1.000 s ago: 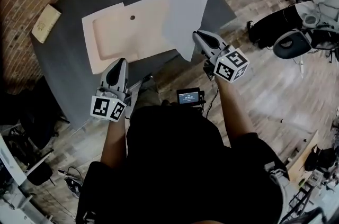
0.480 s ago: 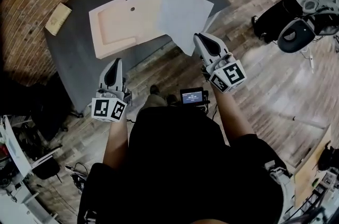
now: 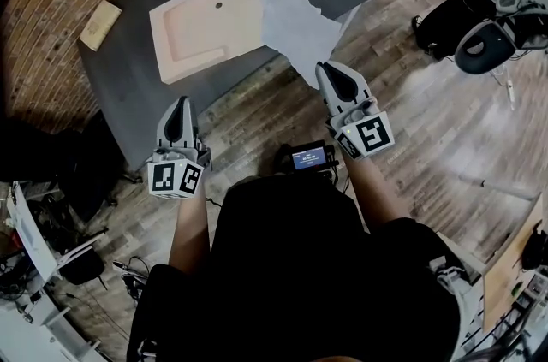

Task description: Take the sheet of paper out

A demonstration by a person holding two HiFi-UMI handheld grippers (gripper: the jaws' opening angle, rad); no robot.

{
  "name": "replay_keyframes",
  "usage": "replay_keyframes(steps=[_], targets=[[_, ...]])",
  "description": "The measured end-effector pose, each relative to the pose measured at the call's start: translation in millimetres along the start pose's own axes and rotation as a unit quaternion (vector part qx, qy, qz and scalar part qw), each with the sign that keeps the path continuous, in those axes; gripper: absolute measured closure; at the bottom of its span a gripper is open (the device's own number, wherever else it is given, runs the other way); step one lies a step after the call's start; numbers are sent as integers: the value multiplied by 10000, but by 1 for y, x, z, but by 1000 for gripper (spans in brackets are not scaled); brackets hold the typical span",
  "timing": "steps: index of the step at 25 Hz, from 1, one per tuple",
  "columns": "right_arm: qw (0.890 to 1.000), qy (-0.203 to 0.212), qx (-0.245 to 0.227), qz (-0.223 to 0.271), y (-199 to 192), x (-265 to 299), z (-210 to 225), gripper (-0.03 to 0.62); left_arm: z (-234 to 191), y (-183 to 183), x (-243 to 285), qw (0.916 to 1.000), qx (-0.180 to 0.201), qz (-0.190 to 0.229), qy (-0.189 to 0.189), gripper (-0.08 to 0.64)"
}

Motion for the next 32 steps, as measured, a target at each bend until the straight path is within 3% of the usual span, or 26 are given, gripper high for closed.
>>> replay_keyframes(steps=[9, 19, 32], targets=[[9994, -297, -109, -106, -4, -10, -47, 584, -15, -10, -38, 9999, 125, 60, -99, 565], [9976, -674, -19, -155, -11, -55, -134, 584, -32, -20, -126, 9988, 225, 236, -368, 565], [9954, -783, 76, -552, -44, -103, -262, 584, -58, -80, -252, 9994, -4, -46, -356, 565]])
Point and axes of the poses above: the fingertips, and each gripper's own axes: x forward along the fingers, z to its right, y out of its top, the point moved 8 cm from there along -x, backward along the fingers, and after that the axes turned 12 degrees about -z, right-handed, at the moved point
